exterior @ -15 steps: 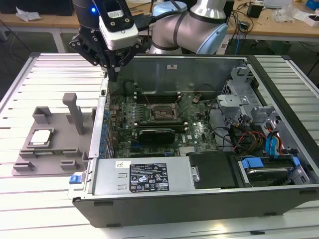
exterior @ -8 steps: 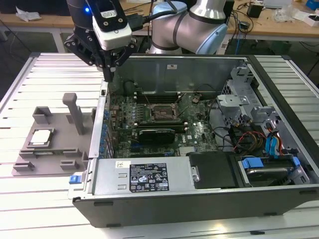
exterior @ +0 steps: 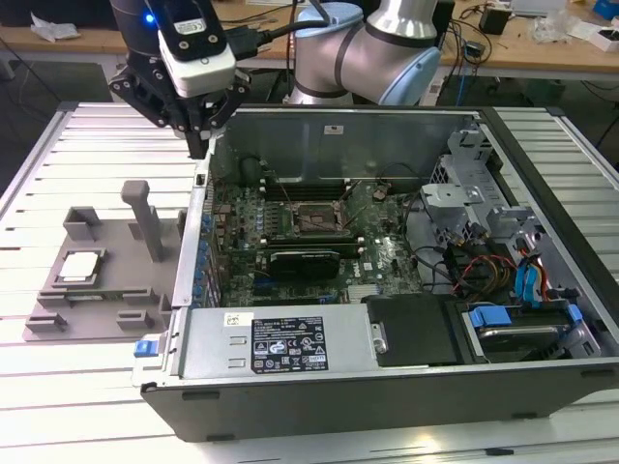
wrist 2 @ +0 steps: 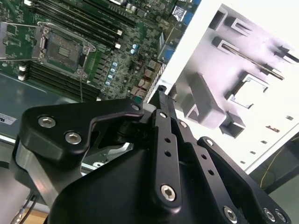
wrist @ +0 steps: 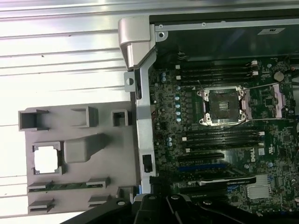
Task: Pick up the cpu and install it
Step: 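Reach for the cpu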
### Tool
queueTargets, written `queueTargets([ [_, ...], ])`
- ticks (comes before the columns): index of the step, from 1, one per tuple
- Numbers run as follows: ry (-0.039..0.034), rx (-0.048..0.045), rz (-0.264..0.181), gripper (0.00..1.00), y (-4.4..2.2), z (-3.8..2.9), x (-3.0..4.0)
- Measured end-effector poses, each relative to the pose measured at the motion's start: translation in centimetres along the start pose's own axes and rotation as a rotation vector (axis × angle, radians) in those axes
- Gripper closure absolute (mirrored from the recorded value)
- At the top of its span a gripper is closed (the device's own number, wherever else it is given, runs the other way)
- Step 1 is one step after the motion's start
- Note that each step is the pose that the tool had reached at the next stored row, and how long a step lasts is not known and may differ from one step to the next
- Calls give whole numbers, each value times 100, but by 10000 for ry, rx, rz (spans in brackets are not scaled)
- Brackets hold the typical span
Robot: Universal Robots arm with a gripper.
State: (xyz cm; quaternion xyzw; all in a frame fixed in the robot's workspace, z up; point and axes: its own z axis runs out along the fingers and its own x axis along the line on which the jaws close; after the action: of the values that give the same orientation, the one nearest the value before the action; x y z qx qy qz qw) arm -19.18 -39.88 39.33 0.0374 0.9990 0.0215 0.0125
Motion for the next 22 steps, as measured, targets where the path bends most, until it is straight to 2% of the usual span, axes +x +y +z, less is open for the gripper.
queueTargets([
  [13,0,-1,0,89,-14,-5,188],
  [17,0,0,-1,89,-23,-8,305],
  [22,0,0,0,89,-30,-10,397],
])
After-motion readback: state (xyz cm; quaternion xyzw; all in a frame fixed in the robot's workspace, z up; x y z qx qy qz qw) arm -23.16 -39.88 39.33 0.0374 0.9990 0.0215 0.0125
